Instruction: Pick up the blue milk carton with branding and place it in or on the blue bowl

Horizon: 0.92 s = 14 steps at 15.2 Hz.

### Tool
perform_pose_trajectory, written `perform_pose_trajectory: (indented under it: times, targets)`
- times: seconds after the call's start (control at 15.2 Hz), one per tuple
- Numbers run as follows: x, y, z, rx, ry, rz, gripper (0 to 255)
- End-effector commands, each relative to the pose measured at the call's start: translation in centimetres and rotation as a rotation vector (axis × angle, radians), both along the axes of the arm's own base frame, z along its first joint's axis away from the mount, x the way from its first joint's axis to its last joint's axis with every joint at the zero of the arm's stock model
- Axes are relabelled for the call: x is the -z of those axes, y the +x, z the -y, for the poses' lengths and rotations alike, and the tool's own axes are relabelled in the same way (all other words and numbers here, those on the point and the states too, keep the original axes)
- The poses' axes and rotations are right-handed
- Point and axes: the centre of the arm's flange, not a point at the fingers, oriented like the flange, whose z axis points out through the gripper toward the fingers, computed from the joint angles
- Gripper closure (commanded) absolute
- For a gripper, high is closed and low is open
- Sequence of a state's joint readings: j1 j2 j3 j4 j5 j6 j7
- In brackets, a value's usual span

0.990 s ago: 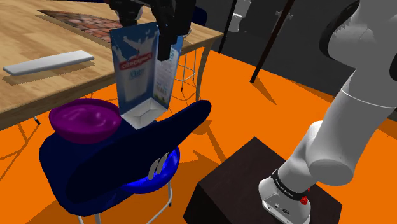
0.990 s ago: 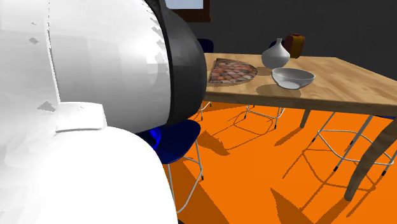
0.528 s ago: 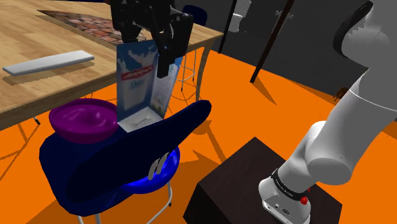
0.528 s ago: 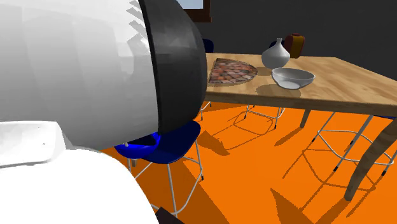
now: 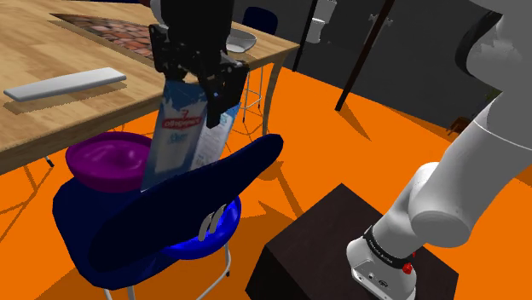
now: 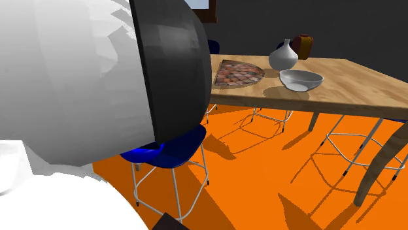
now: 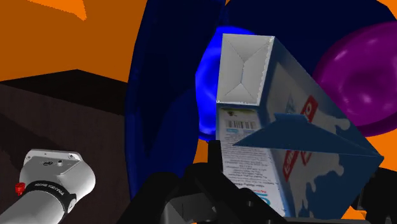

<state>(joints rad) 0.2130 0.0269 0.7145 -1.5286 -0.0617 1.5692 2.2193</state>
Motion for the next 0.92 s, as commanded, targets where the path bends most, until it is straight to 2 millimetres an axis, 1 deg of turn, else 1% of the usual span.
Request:
perform_pose_trajectory:
  times: [0.0, 0.59, 0.86]
  targets:
    - [1.5, -1.2, -0.4, -0.016, 0.029, -0.057, 255]
    - [6.2, -1.2, -0.4, -0.016, 0.029, -0.057, 255]
    - [6.2, -1.2, -0.4, -0.016, 0.029, -0.057, 255]
